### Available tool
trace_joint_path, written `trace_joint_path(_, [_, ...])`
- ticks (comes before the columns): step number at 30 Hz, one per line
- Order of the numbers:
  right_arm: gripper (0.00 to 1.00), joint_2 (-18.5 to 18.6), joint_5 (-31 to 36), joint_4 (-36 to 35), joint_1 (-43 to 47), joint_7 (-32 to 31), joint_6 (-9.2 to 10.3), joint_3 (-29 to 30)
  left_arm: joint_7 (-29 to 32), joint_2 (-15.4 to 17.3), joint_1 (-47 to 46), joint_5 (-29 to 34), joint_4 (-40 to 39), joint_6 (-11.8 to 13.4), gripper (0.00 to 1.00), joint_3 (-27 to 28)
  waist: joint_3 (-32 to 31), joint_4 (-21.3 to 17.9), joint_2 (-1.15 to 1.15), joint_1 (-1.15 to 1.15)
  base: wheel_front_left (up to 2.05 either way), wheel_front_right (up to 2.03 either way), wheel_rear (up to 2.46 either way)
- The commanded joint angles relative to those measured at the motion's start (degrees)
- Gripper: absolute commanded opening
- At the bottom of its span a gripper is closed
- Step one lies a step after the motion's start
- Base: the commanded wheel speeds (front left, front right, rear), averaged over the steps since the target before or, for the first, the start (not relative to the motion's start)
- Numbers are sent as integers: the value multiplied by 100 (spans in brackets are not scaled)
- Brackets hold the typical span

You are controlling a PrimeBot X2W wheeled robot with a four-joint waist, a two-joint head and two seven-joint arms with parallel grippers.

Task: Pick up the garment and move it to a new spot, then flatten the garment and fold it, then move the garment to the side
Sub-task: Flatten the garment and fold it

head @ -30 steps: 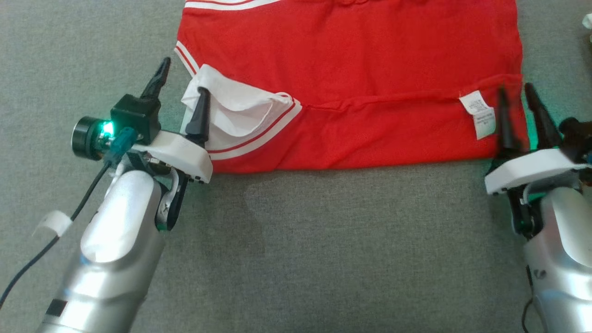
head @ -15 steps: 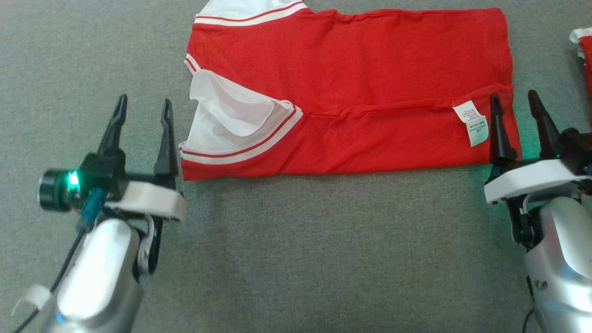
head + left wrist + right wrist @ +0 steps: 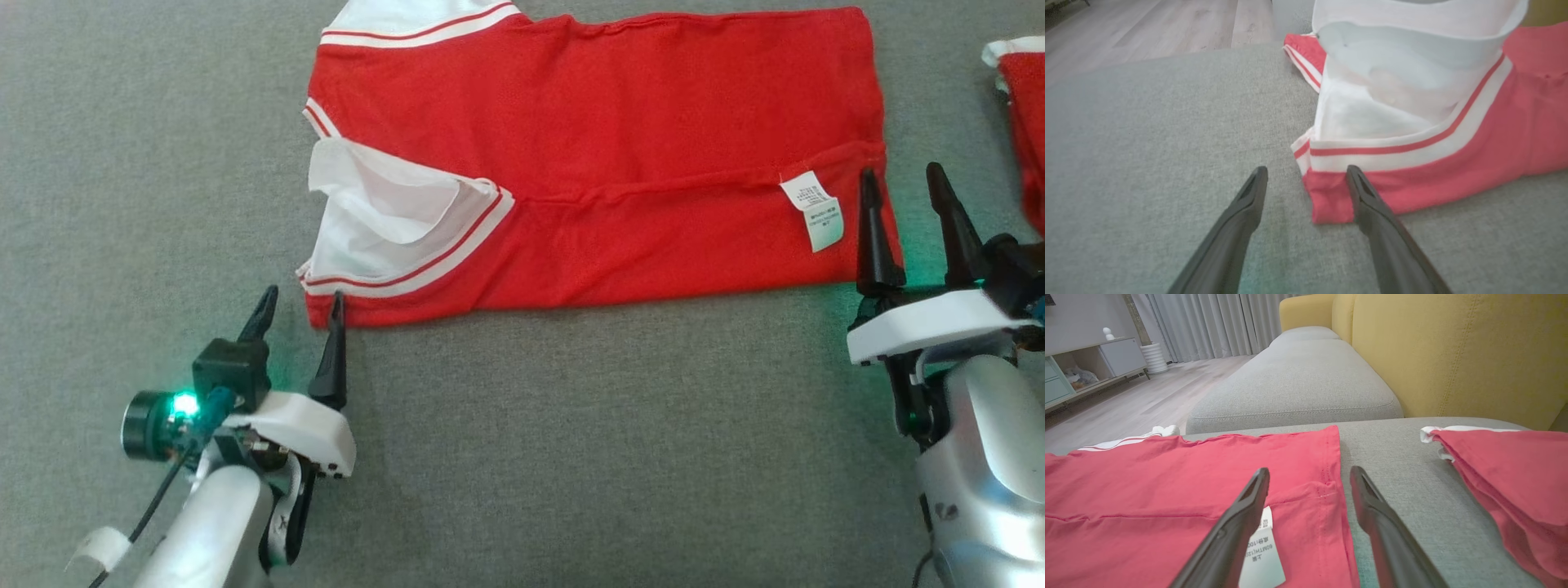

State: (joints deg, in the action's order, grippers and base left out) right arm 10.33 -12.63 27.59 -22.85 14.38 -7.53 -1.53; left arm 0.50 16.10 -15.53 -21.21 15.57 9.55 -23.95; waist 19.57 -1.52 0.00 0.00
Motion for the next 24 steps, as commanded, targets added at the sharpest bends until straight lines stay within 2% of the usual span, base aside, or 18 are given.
trace_joint_path(1, [100,12,-39,-175,42,62,4,-90,43,87,-59,-82,-86,-8,100,227,-8,-16,0,0,0,0,0])
trace_joint_path(3, [100,21,-45,-164,73,62,4,-55,154,74,-29,-168,3,-65,100,203,-28,-28,0,0,0,0,0])
trace_joint_path(4, [100,22,-45,-151,93,62,4,-36,205,54,-7,-232,24,-102,92,197,-42,-30,0,0,0,0,0])
trace_joint_path(6, [100,4,-63,-96,137,62,4,3,287,23,47,-356,23,-190,43,181,-76,-29,0,0,0,0,0])
trace_joint_path(7, [100,-9,-83,-52,157,62,4,19,298,0,77,-421,-8,-221,31,187,-93,-25,0,0,0,0,0])
trace_joint_path(8, [100,-20,-114,4,173,62,4,37,295,-21,104,-472,-51,-239,12,195,-110,-15,0,0,0,0,0])
trace_joint_path(9, [100,-20,-114,4,173,62,4,37,295,-21,104,-472,-51,-239,12,195,-110,-15,0,0,0,0,0])
trace_joint_path(10, [100,-30,-154,74,186,62,4,69,280,-32,128,-504,-98,-254,0,199,-128,0,0,0,0,0,0])
trace_joint_path(17, [100,20,-209,765,169,62,4,185,121,-16,236,-583,-421,-274,0,235,-231,129,0,0,0,0,0])
trace_joint_path(24, [100,56,-326,1331,88,27,4,-31,10,0,314,-667,-625,-283,0,277,-280,201,0,0,0,0,0])
